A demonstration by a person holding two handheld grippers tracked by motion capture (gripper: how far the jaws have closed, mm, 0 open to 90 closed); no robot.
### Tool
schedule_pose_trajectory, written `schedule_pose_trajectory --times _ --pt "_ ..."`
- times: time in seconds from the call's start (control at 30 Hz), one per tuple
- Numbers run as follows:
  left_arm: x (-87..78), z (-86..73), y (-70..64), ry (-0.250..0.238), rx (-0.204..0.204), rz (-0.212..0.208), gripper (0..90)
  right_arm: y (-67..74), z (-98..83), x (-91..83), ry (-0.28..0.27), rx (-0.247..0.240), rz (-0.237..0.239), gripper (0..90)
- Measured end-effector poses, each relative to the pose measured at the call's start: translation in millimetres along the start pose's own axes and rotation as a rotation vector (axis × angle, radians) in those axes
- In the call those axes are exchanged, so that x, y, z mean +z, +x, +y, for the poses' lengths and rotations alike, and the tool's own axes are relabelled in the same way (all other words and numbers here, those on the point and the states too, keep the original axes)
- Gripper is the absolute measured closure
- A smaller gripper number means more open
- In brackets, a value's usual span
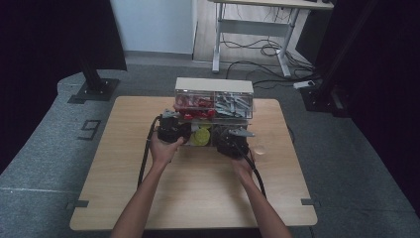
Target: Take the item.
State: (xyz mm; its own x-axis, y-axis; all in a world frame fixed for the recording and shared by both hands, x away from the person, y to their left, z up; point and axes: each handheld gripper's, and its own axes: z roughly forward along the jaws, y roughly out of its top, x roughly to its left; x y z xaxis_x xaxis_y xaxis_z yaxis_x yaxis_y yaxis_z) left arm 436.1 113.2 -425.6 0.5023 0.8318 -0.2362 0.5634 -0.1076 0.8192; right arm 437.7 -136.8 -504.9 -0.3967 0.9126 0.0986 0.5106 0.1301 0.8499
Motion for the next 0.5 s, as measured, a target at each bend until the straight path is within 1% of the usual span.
schedule_pose_trajectory --times 0.07,0.1,0.17,0.27,0.37,0.4,0.5 --pt "-0.1 -0.1 0.0 0.0 0.0 -0.001 89.9 2.3 0.6 1.9 0.005 -0.004 -0.017 33.4" --pt "-0.2 -0.2 0.1 0.0 -0.001 -0.002 89.9 2.3 0.6 1.9 0.005 -0.004 -0.017 33.4" --pt "-1.1 -0.3 0.2 -0.002 -0.003 -0.001 89.9 4.8 1.6 5.7 0.01 -0.014 -0.044 33.4" --pt "-1.4 -0.2 0.4 -0.003 -0.003 -0.002 89.9 5.9 2.2 7.3 0.018 -0.017 -0.056 34.1" --pt "-1.5 -0.4 0.8 -0.004 -0.004 -0.005 89.9 7.4 2.5 8.9 0.022 -0.021 -0.068 37.9" --pt "-1.4 -0.6 1.0 -0.005 -0.005 -0.007 89.9 7.4 2.5 9.5 0.025 -0.031 -0.073 41.6" --pt "-1.4 -0.9 1.2 -0.006 -0.006 -0.008 89.9 6.9 2.5 9.8 0.032 -0.055 -0.084 46.8"
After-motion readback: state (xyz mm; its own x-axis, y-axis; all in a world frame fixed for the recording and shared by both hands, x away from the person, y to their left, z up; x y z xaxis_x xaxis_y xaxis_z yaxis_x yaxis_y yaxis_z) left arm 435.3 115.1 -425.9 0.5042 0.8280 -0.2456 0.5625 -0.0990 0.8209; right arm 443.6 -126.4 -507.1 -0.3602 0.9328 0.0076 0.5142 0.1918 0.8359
